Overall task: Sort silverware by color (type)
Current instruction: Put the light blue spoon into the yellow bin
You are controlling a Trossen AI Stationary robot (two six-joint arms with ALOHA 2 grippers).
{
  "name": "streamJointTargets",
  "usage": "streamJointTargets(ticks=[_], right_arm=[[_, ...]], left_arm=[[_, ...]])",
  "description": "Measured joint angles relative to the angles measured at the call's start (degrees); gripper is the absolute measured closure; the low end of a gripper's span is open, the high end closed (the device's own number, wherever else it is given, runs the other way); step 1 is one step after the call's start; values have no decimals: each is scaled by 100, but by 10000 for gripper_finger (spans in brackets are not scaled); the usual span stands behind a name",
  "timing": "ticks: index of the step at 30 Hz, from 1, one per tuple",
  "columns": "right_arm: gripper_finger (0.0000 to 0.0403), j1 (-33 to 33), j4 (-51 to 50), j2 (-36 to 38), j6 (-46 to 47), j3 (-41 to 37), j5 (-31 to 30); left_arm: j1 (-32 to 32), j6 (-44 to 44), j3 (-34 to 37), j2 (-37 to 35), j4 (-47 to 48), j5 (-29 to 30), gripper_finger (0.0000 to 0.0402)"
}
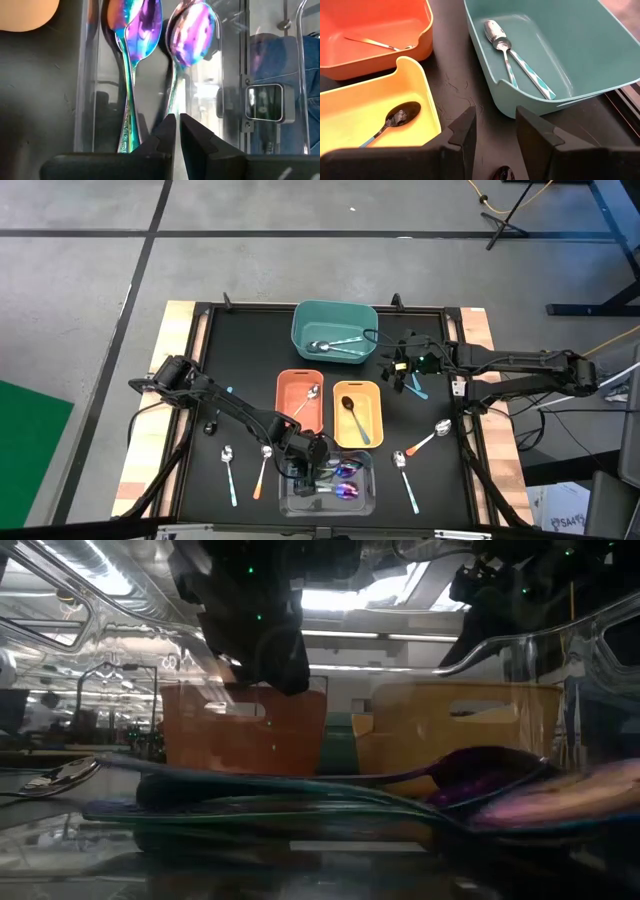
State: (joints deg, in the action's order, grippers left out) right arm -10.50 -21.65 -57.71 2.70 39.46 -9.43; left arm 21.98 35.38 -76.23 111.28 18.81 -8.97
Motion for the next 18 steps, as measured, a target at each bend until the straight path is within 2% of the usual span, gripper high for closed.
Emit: streamJointTargets(ticks=[18], right_arm=[[278, 0, -597, 0, -6, -2, -44]], left_arm=[[4, 2, 0, -12, 0, 85, 383]])
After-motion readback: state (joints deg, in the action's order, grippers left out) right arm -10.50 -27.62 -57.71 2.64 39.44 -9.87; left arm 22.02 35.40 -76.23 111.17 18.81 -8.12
